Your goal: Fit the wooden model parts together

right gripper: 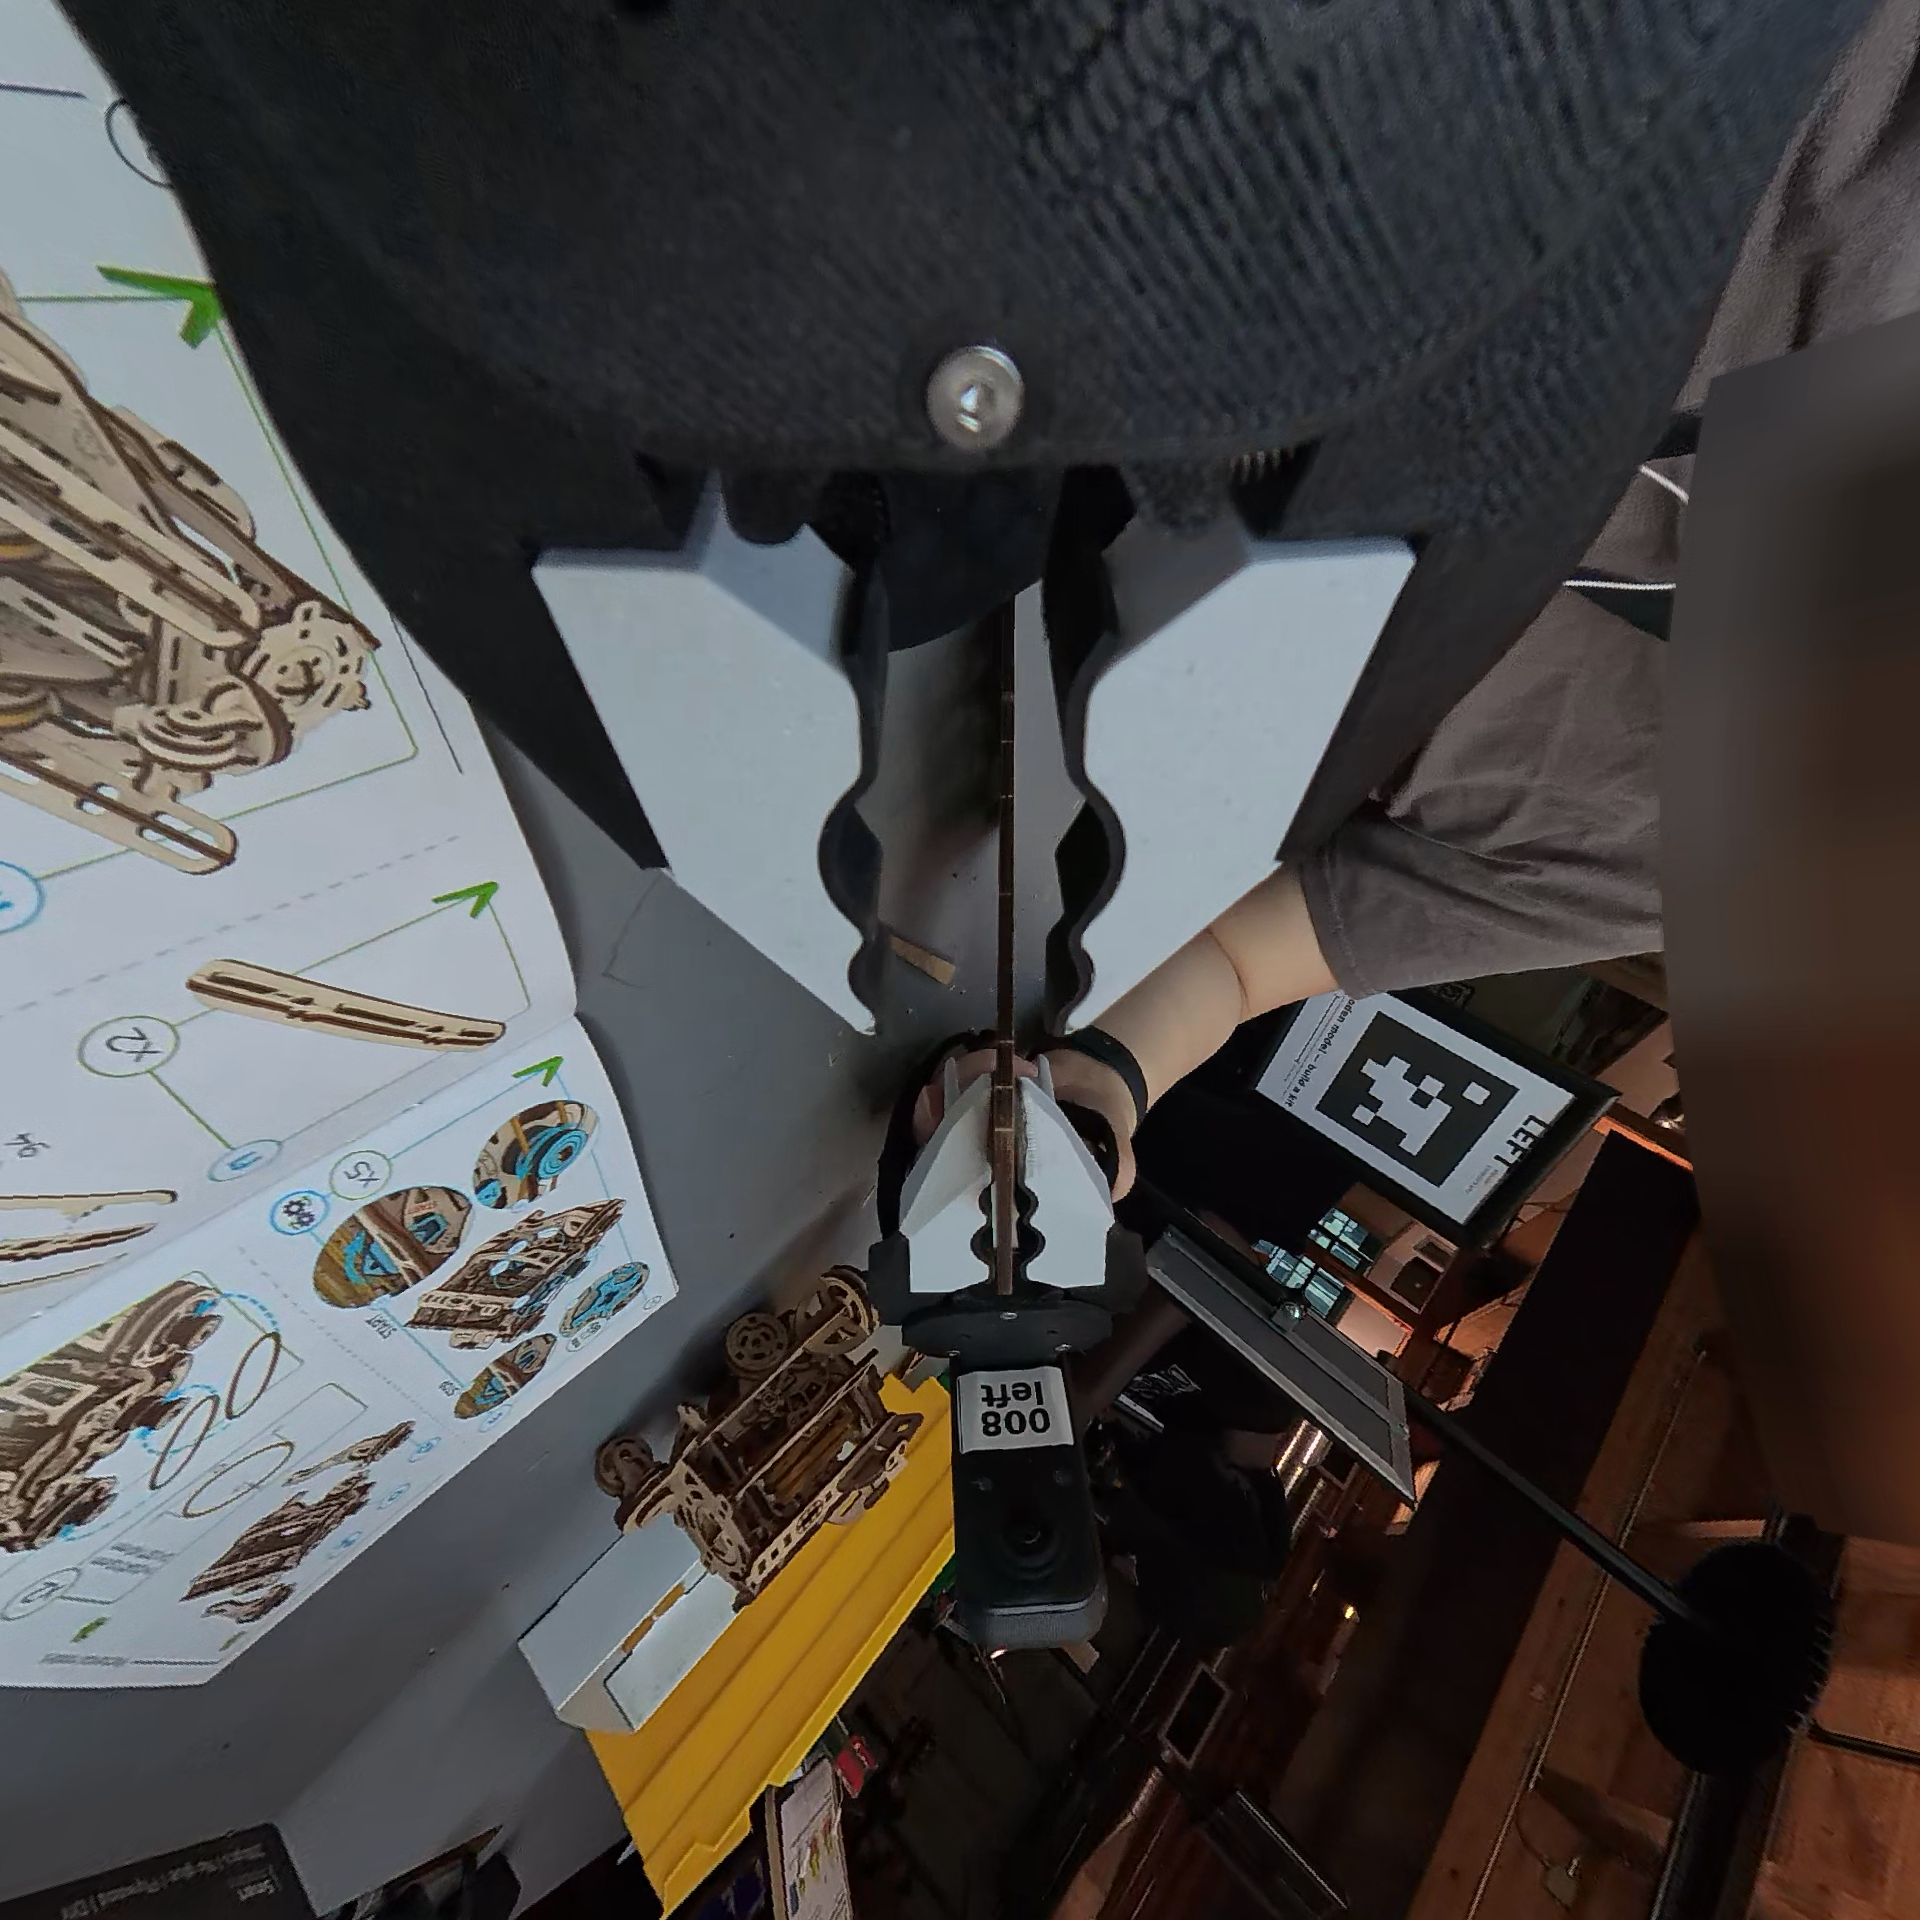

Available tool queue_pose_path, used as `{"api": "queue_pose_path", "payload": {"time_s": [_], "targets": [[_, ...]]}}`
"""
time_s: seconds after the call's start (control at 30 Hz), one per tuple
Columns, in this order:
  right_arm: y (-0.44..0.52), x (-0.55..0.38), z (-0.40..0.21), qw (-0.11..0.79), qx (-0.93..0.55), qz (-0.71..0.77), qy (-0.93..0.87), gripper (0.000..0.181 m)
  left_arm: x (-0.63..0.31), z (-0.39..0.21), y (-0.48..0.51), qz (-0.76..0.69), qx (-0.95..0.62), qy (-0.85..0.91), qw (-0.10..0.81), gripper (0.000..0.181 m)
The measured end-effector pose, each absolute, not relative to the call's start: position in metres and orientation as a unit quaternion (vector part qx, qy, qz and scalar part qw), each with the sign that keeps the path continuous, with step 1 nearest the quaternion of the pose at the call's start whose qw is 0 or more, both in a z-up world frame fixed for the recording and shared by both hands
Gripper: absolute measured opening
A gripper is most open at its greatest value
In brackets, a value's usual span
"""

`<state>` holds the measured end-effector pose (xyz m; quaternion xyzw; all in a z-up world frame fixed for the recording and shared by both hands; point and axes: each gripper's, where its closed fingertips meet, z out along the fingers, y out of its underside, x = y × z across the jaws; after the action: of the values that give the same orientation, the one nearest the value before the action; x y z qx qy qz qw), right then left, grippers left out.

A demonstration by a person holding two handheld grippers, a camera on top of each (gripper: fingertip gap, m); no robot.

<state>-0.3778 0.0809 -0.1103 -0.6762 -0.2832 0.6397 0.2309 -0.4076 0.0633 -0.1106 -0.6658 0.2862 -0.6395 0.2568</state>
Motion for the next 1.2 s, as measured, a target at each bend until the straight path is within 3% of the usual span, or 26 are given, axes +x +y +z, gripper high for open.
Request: {"api": "queue_pose_path", "payload": {"time_s": [0.23,0.33,0.53,1.2], "targets": [[0.078,-0.38,-0.112,0.231,-0.678,0.632,-0.295,0.018,-0.408,-0.11,0.064,-0.639,-0.662,0.291,0.263,0.0],[0.074,-0.38,-0.109,0.228,-0.667,0.641,-0.304,0.0,-0.408,-0.111,0.064,-0.639,-0.661,0.295,0.261,0.001],[0.072,-0.381,-0.105,0.246,-0.66,0.635,-0.317,0.0,-0.418,-0.103,0.072,-0.643,-0.658,0.281,0.274,0.009],[0.072,-0.378,-0.098,0.283,-0.65,0.621,-0.334,0.0,-0.431,-0.094,0.072,-0.631,-0.656,0.305,0.28,0.001]]}}
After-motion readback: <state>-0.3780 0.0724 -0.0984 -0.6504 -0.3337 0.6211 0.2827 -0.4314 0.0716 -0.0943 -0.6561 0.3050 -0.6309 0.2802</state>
